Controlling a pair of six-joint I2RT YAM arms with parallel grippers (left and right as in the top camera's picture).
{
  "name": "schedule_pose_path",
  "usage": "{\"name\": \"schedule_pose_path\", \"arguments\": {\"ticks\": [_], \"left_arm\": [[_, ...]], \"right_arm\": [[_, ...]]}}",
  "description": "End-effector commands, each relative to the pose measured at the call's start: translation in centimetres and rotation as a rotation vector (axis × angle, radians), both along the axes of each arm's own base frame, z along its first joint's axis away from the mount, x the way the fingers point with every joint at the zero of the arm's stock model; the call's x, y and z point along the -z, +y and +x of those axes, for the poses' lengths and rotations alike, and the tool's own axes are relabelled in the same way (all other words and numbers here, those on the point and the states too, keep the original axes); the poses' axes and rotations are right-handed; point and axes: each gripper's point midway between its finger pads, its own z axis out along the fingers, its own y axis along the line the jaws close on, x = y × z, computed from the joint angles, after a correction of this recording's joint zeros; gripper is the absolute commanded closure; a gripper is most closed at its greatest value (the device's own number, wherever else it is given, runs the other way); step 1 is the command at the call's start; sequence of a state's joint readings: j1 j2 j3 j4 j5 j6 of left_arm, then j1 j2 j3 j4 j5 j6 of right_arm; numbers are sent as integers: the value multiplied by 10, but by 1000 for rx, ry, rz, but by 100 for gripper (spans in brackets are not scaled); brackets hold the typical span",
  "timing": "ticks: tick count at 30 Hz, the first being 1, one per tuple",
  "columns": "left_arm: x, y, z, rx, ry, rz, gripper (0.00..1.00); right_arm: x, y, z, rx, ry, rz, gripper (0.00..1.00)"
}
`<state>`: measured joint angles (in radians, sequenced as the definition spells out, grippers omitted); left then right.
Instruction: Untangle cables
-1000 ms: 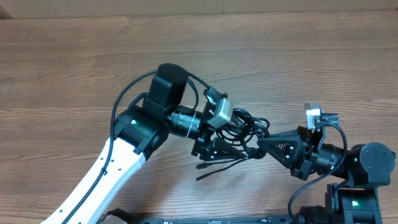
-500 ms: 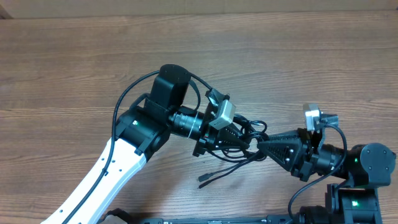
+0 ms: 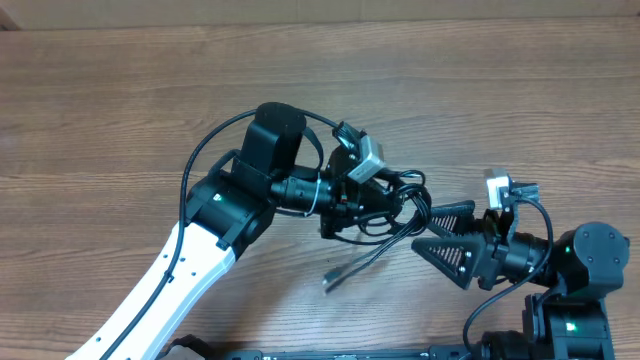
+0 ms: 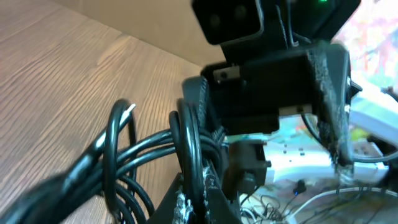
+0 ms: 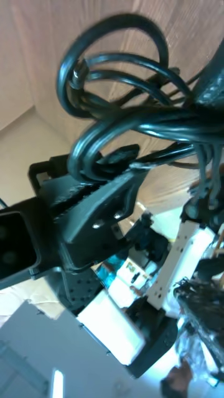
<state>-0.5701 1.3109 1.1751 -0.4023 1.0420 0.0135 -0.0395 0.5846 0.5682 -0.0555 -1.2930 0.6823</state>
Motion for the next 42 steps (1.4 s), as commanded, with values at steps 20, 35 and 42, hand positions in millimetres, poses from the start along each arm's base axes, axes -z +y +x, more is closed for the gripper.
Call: {"name": "schedule_pose_path", "arguments": {"ticks": [20, 35, 42], "left_arm": [[-13, -3, 17, -128, 98, -6, 96], [-17, 7, 77, -544, 331, -34, 96], [-24, 1, 64, -431, 238, -44, 96]], "right_arm": [[4, -1, 2, 19, -19, -18, 96], [8, -1, 1, 19, -5, -25, 96], [8, -2, 3, 27, -6, -26, 36]]}}
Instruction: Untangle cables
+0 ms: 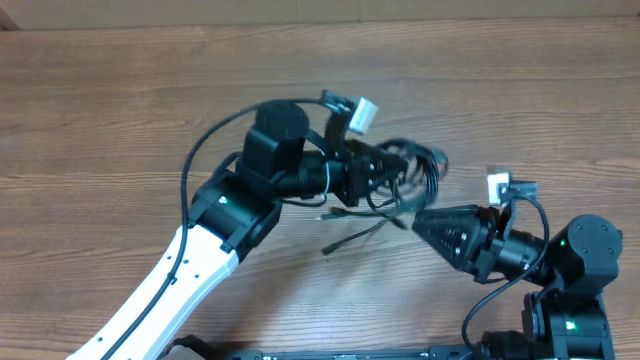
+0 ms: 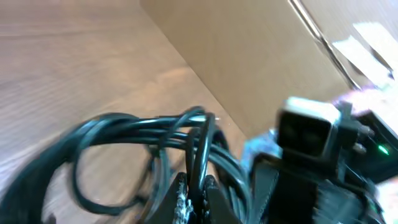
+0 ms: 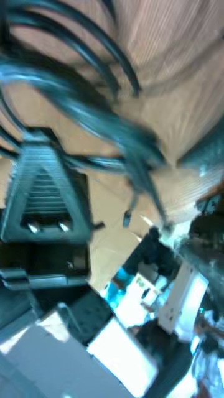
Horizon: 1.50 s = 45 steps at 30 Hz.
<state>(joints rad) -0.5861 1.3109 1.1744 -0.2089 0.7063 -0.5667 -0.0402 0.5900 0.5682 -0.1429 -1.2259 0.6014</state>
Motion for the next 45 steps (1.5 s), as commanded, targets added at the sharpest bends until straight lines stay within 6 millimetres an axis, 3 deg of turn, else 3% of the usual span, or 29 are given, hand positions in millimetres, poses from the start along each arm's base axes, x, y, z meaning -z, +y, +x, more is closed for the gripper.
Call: {"name": "schedule_pose_path", "arguments": {"ticks": [1, 3, 6, 13, 18, 32, 40, 45], "left_arm": [[-12, 2, -4, 55, -127, 0, 96], [-13, -1, -19, 159, -196, -3, 96], [-9, -2, -36, 272, -260, 1, 96], [19, 7, -67, 445, -317, 62, 96], [34, 13, -77, 477, -269, 107, 96], [12, 8, -92, 573, -317, -20, 96], [13, 7, -86, 546, -337, -1, 96], [20, 7, -72, 461, -275, 55, 96]], "right_arm": [[-4, 2, -9, -40, -20, 1, 30], [-3, 2, -9, -40, -17, 1, 21], [-3, 2, -9, -39, -15, 1, 17], [-1, 0, -2, 1, -7, -3, 15], [4, 0, -3, -1, -14, -20, 15], [-1, 6, -20, -113, -133, -36, 16], [-9, 10, -40, -228, -202, -23, 36], [-11, 10, -42, -245, -221, -23, 65]]}}
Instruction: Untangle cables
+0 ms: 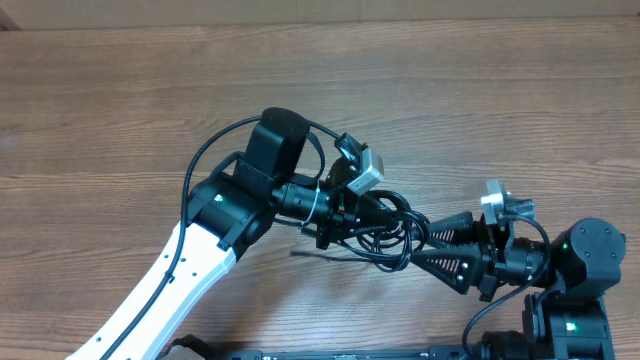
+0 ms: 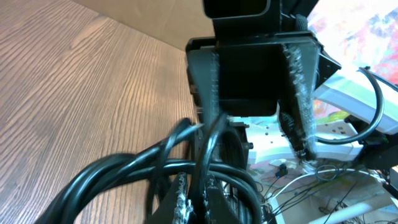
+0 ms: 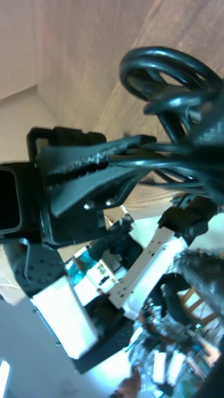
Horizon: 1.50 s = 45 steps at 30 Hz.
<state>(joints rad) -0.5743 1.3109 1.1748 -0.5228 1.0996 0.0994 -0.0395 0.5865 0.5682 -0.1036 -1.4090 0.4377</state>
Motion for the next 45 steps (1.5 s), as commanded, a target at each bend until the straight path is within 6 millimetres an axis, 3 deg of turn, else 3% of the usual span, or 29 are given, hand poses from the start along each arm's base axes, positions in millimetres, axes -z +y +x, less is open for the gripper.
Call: {"name": "schedule_pose_path", "arguments": {"ticks": [1, 7, 19, 20, 23, 25, 27, 29, 32, 34, 35, 36, 38, 39, 42, 43, 44, 45], "left_arm": [[-4, -1, 8, -60, 4, 17, 96], [-10, -3, 11, -66, 0, -3, 96], [-9, -3, 10, -66, 6, 2, 96], [-9, -3, 10, -66, 6, 2, 96], [-9, -4, 8, -60, 6, 2, 96], [-9, -7, 4, -46, 5, 2, 96], [-8, -10, -1, -33, 3, 4, 96], [-6, -13, -2, -40, -6, 16, 96], [-4, -15, -1, -51, -15, 28, 96], [-4, -15, -1, -51, -15, 28, 96], [-4, -15, 0, -56, -17, 30, 96], [-2, -15, 2, -67, -21, 36, 96], [0, -15, 7, -98, -26, 52, 96], [2, -14, 11, -121, -18, 64, 91], [4, -14, 15, -158, 8, 81, 50], [4, -13, 15, -157, 12, 80, 10], [4, -13, 15, -156, 15, 80, 0], [4, -13, 14, -156, 17, 82, 1]], "right_arm": [[-4, 2, -12, -61, -18, 3, 71], [-4, 2, -12, -58, -18, 3, 96], [-2, 1, -5, -21, 3, 2, 96], [-2, 1, -6, -22, 5, 3, 94], [-2, 1, -6, -25, 4, 3, 46], [-2, 1, -6, -25, 4, 3, 34], [-2, 1, -6, -25, 5, 3, 30], [-2, 1, -7, -29, 4, 3, 35], [-2, 1, -7, -29, 4, 3, 52], [-2, 1, -7, -29, 4, 3, 74], [-2, 1, -7, -29, 4, 3, 91], [-2, 1, -7, -29, 4, 3, 96], [-2, 1, -7, -30, 5, 3, 96], [-2, 1, -7, -30, 5, 3, 96], [-2, 1, -7, -28, 4, 3, 96], [-2, 1, -7, -28, 3, 3, 96], [-2, 1, -7, -28, 4, 3, 96], [-2, 1, -7, -28, 4, 3, 96]]}}
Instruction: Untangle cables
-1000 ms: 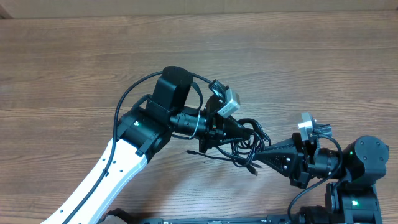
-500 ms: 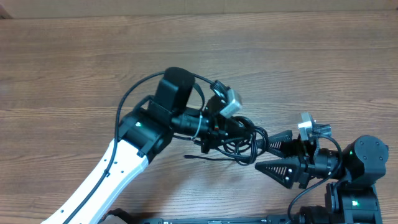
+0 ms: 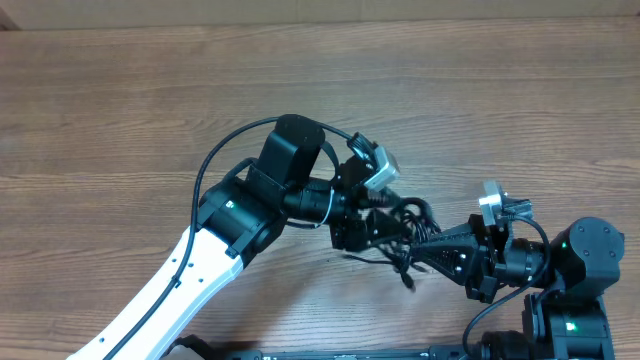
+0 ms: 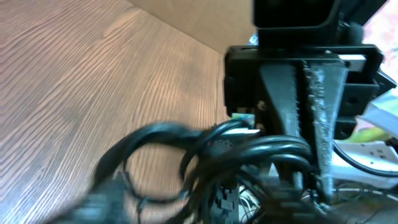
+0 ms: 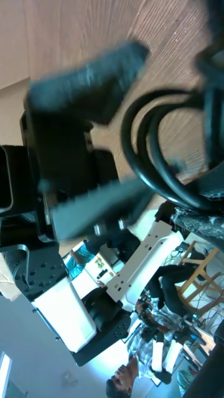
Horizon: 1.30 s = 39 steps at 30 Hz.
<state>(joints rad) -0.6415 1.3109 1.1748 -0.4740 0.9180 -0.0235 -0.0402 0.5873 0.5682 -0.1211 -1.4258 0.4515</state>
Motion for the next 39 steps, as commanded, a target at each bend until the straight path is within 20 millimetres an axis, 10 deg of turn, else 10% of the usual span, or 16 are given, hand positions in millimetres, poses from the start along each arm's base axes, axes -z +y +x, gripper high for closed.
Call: {"name": "schedule_pose_path", "arguments": {"ticks": [1, 18, 39], "left_arm": [[-4, 1, 4, -39, 5, 7, 0], [7, 7, -14, 9, 109, 49, 0], [12, -2, -4, -102, 170, 88, 4]], "right_arm": [[-4, 0, -4, -12, -28, -1, 96], [6, -10, 33, 220, 212, 28, 96], [-13, -10, 34, 216, 267, 93, 96]]}}
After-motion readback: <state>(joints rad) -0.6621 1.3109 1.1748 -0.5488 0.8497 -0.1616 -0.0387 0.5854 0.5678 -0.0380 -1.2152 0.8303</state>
